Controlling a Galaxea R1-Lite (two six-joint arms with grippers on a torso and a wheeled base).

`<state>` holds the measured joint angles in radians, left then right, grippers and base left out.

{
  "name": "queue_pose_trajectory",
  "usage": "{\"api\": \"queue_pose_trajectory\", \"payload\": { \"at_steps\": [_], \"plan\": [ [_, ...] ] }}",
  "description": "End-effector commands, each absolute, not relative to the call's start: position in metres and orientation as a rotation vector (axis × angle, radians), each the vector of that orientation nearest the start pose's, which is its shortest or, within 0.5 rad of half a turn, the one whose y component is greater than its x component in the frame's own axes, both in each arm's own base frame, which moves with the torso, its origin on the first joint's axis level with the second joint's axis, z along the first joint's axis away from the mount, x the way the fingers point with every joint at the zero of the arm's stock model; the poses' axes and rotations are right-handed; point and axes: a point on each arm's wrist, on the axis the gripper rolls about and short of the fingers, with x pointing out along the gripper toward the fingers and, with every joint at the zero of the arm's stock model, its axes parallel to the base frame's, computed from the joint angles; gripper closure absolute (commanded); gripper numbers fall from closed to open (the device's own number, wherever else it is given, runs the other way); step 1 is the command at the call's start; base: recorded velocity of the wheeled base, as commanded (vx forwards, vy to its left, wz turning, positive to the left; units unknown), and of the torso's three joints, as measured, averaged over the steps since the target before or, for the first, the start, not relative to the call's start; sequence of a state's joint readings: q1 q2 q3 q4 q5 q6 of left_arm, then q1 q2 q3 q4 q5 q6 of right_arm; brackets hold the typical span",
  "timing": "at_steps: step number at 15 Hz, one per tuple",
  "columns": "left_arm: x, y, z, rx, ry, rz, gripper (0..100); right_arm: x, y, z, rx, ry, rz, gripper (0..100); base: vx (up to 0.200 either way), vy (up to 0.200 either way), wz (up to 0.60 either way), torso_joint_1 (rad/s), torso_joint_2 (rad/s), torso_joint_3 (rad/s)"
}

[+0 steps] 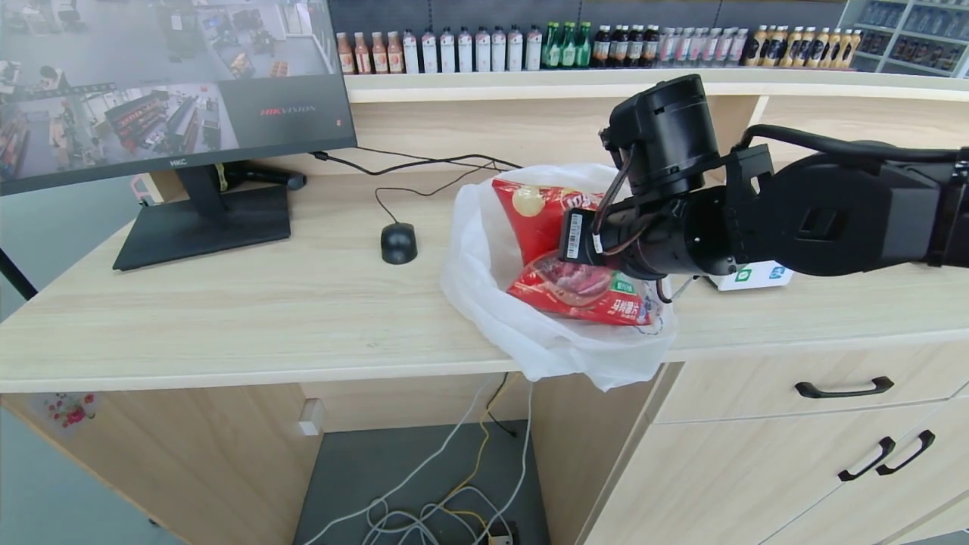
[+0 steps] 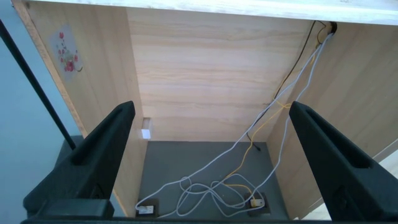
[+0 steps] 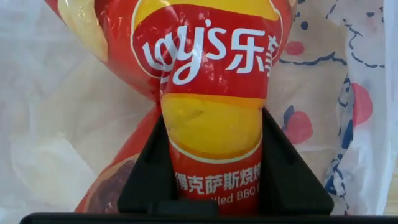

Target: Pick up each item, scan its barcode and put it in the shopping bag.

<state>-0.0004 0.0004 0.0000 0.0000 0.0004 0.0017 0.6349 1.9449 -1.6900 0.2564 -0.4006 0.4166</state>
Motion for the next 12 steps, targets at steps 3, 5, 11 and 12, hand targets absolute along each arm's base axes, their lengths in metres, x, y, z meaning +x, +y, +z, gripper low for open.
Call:
{"api": "queue_pose_trajectory", "payload": {
  "at_steps": [3, 5, 11, 12],
  "plan": [
    [-0.023, 0.000, 0.075, 0.002, 0.000, 0.000, 0, 0.336, 0.228, 0.257, 0.166, 0.463, 0.121, 100, 0.000, 0.000, 0.00, 0.000, 0.00, 0.000],
    [-0.023, 0.000, 0.075, 0.002, 0.000, 0.002, 0, 0.336, 0.231, 0.255, 0.164, 0.464, 0.128, 100, 0.000, 0.000, 0.00, 0.000, 0.00, 0.000],
    [-0.023, 0.000, 0.075, 0.002, 0.000, -0.002, 0, 0.331, 0.234, 0.258, 0.152, 0.457, 0.138, 100, 0.000, 0.000, 0.00, 0.000, 0.00, 0.000],
    [-0.023, 0.000, 0.075, 0.002, 0.000, 0.002, 0, 0.328, 0.235, 0.260, 0.151, 0.455, 0.140, 100, 0.000, 0.000, 0.00, 0.000, 0.00, 0.000]
  ]
}}
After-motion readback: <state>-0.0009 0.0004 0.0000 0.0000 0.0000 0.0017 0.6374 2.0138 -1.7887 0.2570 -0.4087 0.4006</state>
